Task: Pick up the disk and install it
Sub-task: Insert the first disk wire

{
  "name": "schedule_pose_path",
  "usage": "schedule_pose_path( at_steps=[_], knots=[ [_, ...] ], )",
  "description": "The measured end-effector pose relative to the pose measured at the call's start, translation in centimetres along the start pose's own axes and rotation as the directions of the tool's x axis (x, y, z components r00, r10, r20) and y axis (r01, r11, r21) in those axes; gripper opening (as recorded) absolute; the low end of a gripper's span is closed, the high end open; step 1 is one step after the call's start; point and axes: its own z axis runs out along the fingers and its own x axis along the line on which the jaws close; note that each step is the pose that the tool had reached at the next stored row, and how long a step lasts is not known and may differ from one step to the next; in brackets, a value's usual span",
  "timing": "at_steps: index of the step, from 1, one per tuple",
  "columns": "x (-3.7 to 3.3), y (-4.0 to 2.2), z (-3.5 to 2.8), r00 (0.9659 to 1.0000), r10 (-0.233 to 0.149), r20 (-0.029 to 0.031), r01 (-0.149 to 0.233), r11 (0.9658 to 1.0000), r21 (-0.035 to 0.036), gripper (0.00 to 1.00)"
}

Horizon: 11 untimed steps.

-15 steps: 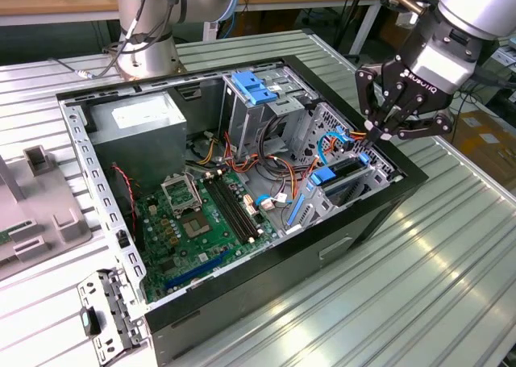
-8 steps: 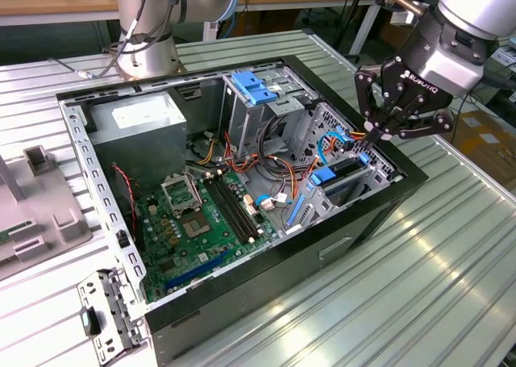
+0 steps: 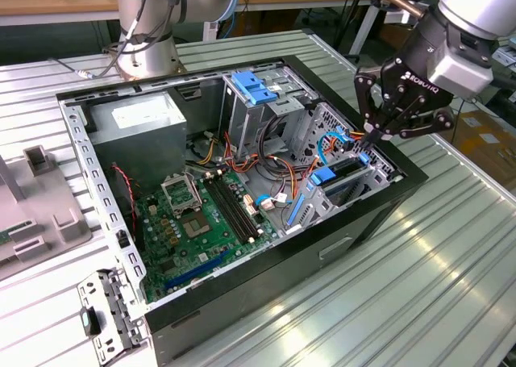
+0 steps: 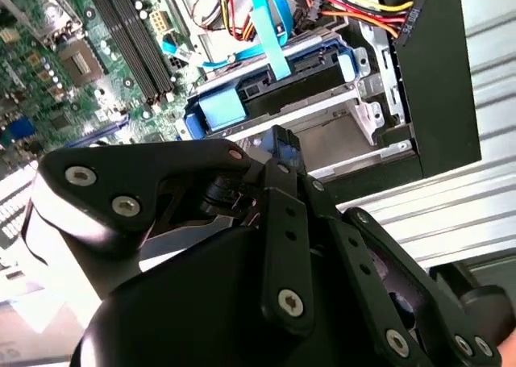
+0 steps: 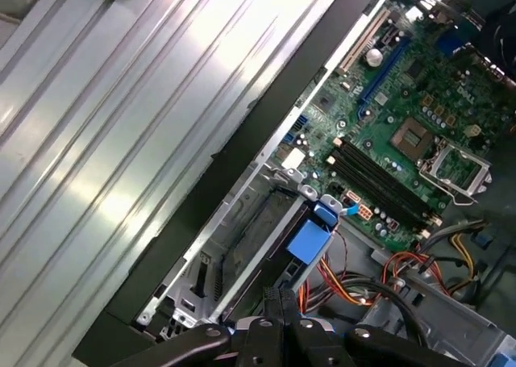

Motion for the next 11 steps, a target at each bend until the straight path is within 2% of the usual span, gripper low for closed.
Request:
schedule_pose_path(
  at_steps=[1,2,4,10,11],
  knots=[
    [0.00,0.00,0.00,0.9996,-0.030,0.0005,0.030,0.9995,-0.0029,0.11],
    [0.00,0.00,0.00,0.9973,-0.073,0.0014,0.073,0.9973,-0.0069,0.11],
    [0.00,0.00,0.00,0.9937,-0.112,0.0024,0.112,0.9937,-0.0106,0.11],
    [0.00,0.00,0.00,0.9930,-0.118,0.0026,0.118,0.9929,-0.0111,0.11],
    [0.00,0.00,0.00,0.9930,-0.118,0.0026,0.118,0.9929,-0.0111,0.17]
  ],
)
